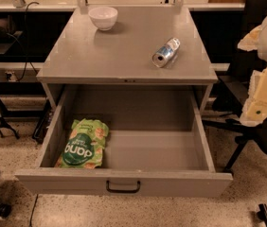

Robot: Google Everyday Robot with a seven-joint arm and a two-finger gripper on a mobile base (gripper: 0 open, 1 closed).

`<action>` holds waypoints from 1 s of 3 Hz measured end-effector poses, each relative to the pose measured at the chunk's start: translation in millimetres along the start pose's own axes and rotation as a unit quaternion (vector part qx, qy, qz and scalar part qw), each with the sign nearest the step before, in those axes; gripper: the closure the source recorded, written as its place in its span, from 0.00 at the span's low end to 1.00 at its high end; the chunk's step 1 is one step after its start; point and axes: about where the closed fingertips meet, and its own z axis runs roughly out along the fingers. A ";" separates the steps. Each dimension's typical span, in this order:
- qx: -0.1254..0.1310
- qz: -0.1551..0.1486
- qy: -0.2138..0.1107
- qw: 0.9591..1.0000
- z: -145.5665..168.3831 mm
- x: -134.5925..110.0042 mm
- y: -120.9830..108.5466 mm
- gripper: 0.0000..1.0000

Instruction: Pick green rice chip bag from top drawer and place on counter

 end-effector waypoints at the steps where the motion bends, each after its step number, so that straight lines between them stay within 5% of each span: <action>1: 0.000 0.000 0.000 1.000 0.0 0.0 0.0 0.00; 3: 0.004 -0.037 -0.034 0.999 13.5 -29.7 1.5 0.00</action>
Offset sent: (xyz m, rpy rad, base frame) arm 0.0090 0.0186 0.0001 0.0120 -0.0250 0.0853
